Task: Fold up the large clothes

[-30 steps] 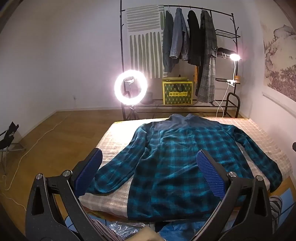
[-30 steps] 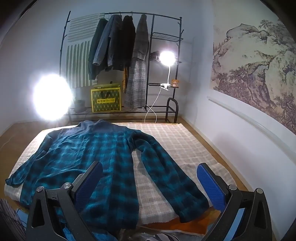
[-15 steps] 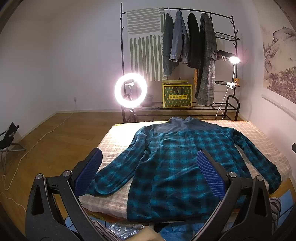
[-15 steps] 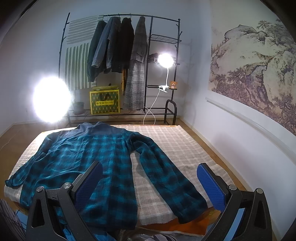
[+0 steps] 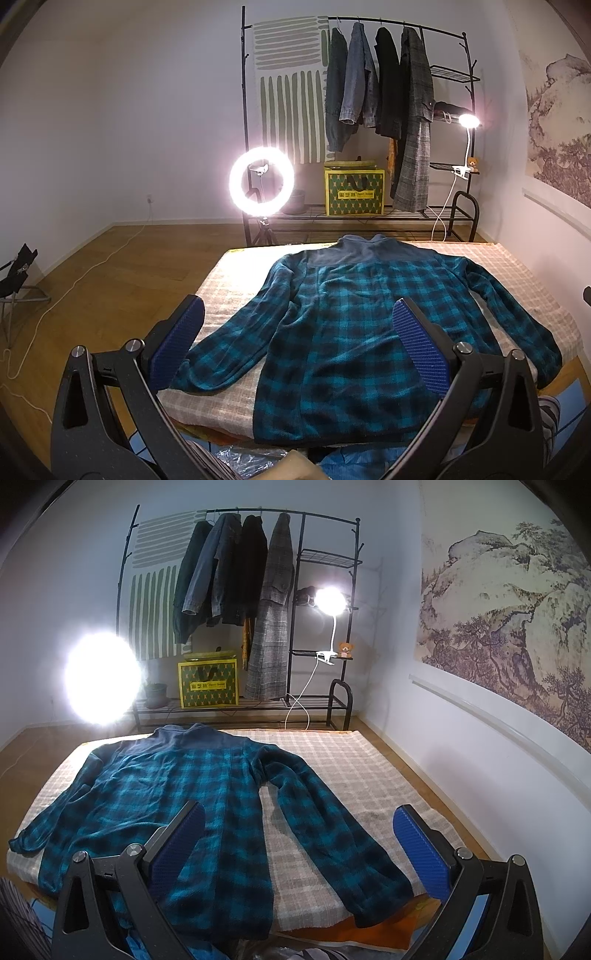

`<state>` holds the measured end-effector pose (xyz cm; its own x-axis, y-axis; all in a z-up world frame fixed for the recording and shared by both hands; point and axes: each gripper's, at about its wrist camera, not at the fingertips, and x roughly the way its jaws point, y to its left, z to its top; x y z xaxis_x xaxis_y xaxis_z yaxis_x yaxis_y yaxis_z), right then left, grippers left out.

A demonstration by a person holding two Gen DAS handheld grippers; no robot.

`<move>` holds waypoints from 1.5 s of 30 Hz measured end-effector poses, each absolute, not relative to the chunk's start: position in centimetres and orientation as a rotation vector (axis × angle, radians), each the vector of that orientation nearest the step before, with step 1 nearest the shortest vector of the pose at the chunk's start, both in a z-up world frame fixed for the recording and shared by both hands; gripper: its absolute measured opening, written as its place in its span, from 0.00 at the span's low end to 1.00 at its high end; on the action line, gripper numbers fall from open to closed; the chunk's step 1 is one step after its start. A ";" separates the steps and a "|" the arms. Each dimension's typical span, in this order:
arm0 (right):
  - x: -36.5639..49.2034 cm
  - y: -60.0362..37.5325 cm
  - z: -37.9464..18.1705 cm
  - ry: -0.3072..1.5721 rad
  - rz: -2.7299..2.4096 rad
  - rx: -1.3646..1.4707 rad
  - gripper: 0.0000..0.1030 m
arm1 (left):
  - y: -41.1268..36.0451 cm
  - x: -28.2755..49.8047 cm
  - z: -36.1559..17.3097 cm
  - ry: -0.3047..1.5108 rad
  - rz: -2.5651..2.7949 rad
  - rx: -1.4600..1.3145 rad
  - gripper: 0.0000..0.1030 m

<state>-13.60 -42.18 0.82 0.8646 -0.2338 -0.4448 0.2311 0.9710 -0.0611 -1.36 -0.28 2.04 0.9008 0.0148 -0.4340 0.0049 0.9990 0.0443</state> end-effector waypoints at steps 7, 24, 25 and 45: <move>-13.5 -42.2 0.9 0.467 -0.244 -0.005 1.00 | -0.3 -1.2 2.5 0.447 0.006 0.043 1.00; -13.1 -42.1 1.0 0.468 -0.249 -0.009 1.00 | -0.4 -0.6 2.5 0.450 -0.005 0.034 1.00; -13.1 -42.1 1.0 0.468 -0.250 -0.009 1.00 | -0.4 -0.6 2.5 0.450 -0.005 0.033 1.00; -12.5 -41.8 1.2 0.460 -0.269 -0.008 1.00 | -0.2 -0.3 1.8 0.445 -0.001 0.032 1.00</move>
